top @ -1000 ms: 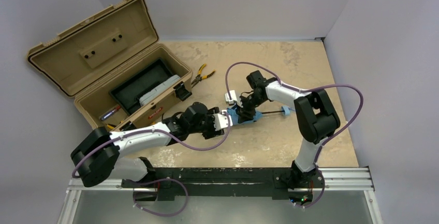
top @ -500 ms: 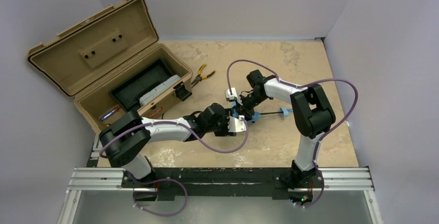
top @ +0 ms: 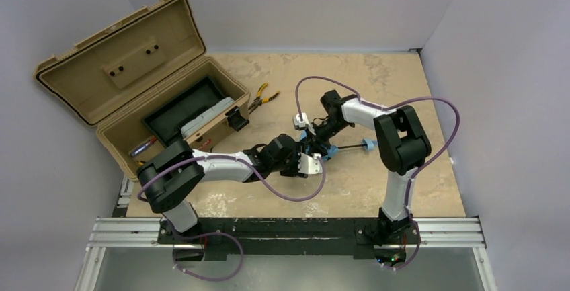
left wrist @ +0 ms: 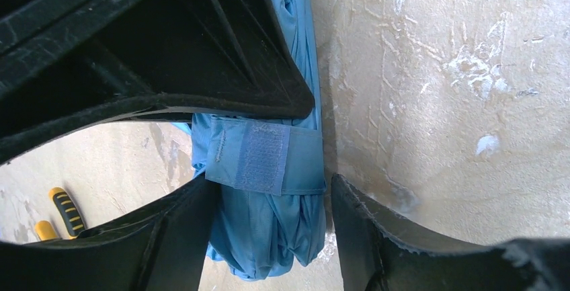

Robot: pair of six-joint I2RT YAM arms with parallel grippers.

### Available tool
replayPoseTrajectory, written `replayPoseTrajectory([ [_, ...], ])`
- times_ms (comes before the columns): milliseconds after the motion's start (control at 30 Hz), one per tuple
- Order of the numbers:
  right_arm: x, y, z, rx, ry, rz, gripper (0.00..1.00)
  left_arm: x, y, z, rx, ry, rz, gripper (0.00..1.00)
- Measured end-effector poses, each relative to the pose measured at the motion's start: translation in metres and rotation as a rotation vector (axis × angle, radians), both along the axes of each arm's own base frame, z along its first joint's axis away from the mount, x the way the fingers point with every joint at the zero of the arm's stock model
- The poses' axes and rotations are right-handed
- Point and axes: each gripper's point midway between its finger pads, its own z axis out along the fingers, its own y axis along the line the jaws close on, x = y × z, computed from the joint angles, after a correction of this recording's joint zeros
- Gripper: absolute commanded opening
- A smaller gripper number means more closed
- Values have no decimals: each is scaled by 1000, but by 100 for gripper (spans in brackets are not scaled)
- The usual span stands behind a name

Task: Put away the umbrella

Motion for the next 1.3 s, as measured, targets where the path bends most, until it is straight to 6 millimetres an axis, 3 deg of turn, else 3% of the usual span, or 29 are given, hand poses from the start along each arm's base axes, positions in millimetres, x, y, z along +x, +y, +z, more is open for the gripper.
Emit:
replayPoseTrajectory([
  [467, -6, 1, 0, 17, 33, 12, 0, -5, 9, 11, -20, -37, -15, 67],
  [533, -7, 1, 0, 19, 42, 12, 0, -5, 9, 16, -31, -46, -15, 74],
  [667, -10, 1, 1, 17, 52, 14, 0, -2, 9, 23, -46, -59, -7, 100],
  [967, -12, 0, 1, 17, 58, 17, 0, 4, 11, 15, -58, -32, 13, 100],
  [1067, -12, 1, 1, 17, 61, 17, 0, 5, 14, -1, -36, 4, 22, 95],
  [1300, -14, 1, 0, 23, 82, 14, 0, 4, 2, -12, -31, 82, 12, 47],
])
